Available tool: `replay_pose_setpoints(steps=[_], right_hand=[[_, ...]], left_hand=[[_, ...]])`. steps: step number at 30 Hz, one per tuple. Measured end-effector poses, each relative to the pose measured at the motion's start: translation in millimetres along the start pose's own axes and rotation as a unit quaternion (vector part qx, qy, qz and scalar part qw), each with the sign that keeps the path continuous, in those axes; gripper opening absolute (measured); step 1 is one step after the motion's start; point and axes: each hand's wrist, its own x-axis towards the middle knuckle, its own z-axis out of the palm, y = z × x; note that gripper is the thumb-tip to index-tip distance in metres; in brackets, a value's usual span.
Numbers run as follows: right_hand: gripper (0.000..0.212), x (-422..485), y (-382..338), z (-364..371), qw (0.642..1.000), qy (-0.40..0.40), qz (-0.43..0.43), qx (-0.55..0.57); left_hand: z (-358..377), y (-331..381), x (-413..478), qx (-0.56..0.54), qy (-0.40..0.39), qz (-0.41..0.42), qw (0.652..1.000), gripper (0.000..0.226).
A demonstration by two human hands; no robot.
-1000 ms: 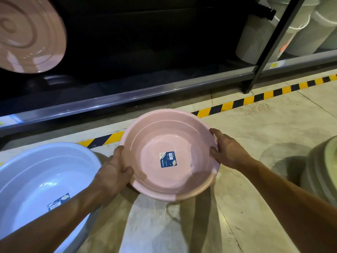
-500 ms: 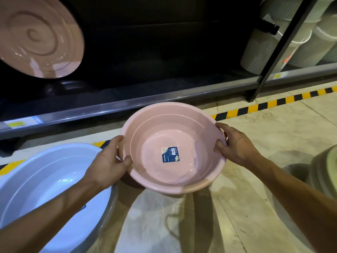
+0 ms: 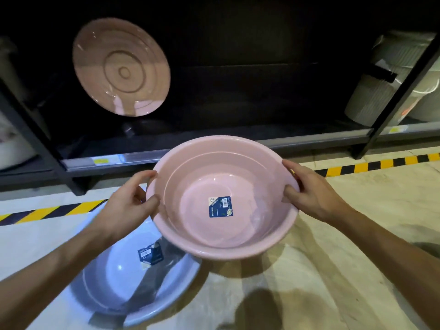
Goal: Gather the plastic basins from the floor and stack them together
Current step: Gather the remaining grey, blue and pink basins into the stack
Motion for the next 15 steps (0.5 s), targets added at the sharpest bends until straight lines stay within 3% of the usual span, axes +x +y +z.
replay_pose_setpoints(steps=[8,15], right_hand=[[0.054,8.8,-80.0,40.8,0.997,-0.009,-0.057,0.054],[0.061,19.3,-120.6,78.4,0.994,-0.04,-0.083,0.051]], left_hand=[[-82.7,-43.4,-33.7,0.003,0.055,-0.006,0.998,0.043],[-128.1,-80.1,-67.0,-0.003,0.059,-0.047,0.997,0.049]])
